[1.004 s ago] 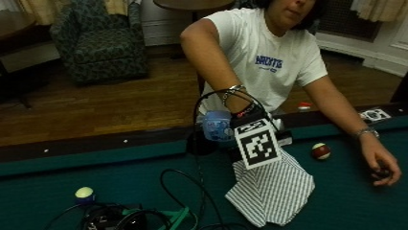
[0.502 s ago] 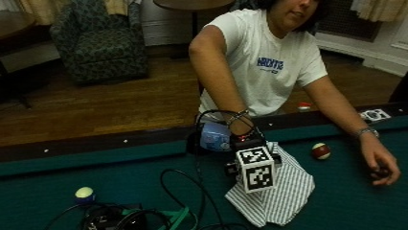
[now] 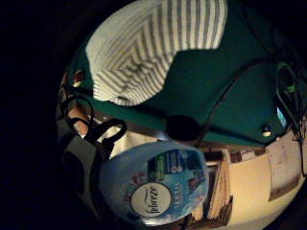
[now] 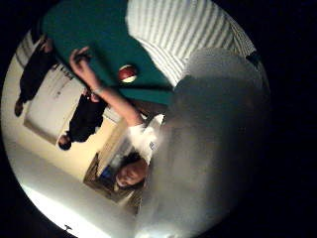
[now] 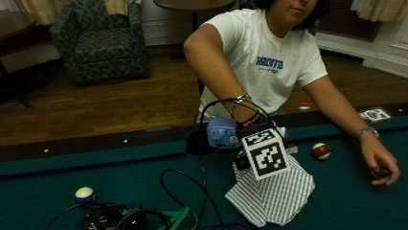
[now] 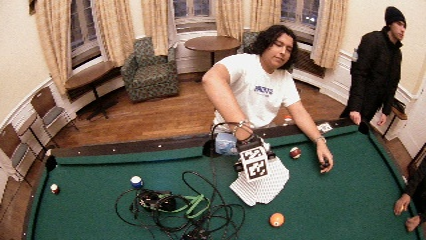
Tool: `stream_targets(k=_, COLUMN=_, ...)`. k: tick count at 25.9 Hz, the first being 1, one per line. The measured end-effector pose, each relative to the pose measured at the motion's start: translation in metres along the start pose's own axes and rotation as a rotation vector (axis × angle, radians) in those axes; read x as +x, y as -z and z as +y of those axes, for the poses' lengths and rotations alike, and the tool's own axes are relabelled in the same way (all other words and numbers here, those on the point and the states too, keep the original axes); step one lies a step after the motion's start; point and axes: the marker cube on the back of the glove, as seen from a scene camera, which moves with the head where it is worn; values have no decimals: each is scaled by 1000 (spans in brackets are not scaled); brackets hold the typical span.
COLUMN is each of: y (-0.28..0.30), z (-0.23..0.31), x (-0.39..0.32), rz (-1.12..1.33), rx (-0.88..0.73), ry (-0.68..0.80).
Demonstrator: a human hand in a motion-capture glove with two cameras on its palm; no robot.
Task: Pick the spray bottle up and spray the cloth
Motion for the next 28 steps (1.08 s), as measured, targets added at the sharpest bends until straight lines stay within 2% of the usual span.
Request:
stream_targets(k=9, y=70, z=79, x=-73, rz=-126, rx=309, ry=431)
stream_targets(k=16, y=85, z=108, x=-129, rz=-268, rx=483, ry=810)
stream_targets(k=22, y=71, z=91, x=-164, rz=-393, rx=548, ry=1023)
stream_targets(k=28, y=41, z=31, x=-201, rz=-479, rx=636, ry=1108)
